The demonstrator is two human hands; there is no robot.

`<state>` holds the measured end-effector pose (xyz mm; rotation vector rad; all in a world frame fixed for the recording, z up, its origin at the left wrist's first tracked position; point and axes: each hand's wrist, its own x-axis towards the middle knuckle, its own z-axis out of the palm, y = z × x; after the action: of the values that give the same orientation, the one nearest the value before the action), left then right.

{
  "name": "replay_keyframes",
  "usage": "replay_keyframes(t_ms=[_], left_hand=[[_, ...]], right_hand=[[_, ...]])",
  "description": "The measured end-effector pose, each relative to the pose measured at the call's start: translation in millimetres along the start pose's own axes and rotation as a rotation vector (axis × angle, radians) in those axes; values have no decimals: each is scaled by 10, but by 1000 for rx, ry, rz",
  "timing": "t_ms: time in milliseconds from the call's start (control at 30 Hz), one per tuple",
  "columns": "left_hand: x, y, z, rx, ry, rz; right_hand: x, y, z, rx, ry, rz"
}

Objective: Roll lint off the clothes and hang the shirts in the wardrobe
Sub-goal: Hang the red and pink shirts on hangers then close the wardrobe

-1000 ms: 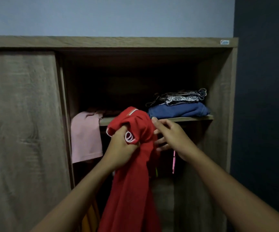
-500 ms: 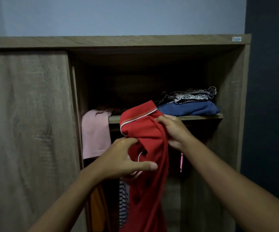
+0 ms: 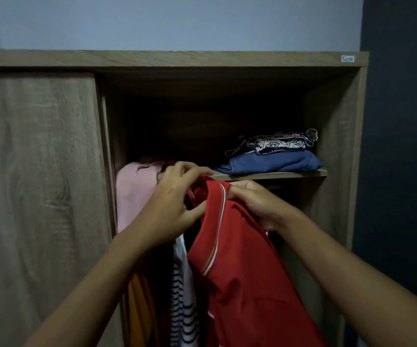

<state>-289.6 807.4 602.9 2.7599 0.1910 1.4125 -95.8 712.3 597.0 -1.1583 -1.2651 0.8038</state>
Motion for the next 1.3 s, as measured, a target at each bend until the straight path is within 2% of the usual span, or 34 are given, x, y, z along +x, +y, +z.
replay_keyframes(t_ms=[100, 267, 367, 433, 500, 567, 633, 700, 767, 867, 900, 967, 1033, 1067, 1167, 1300], left_hand=[[47, 71, 54, 15, -46, -39], [91, 214, 129, -234, -37, -114], [59, 278, 219, -257, -40, -217], [21, 277, 335, -205, -64, -285], [-41, 263, 470, -147, -80, -342], [-116, 246, 580, -134, -86, -387], [-181, 217, 643, -142, -73, -435], [-255, 173, 679, -123, -60, -474], [-365, 84, 703, -100, -90, -496], [-634, -176, 759, -55, -275, -541], [-718, -292, 773, -71, -351, -572], [-824, -461, 767, -227, -446, -693], [-848, -529, 813, -418, -433, -831], [-824, -529, 851, -463, -412, -878], [-704, -394, 949, -560, -330, -938], [-496, -383, 1058, -690, -217, -1006]], right_hand=[[-57, 22, -62, -40, -50, 6], [-205, 99, -97, -58, -81, 23], [-239, 260, -135, -101, 0, -25], [-262, 351, -159, -95, 93, -65], [-332, 413, -146, -116, 109, -90], [-435, 489, -105, -284, 39, -111], [-482, 621, -50, -578, -5, -145], [-444, 769, -25, -712, 65, -183], [-374, 833, -73, -605, 211, -179], [-278, 929, -278, -424, 324, -83], [-259, 986, -365, -424, 296, -39], [-244, 1125, -500, -435, 106, 91], [-227, 1238, -587, -420, -62, 214], [-189, 1276, -617, -422, -58, 229], [42, 1380, -705, -463, 194, 140], [417, 1518, -860, -703, 513, 78]])
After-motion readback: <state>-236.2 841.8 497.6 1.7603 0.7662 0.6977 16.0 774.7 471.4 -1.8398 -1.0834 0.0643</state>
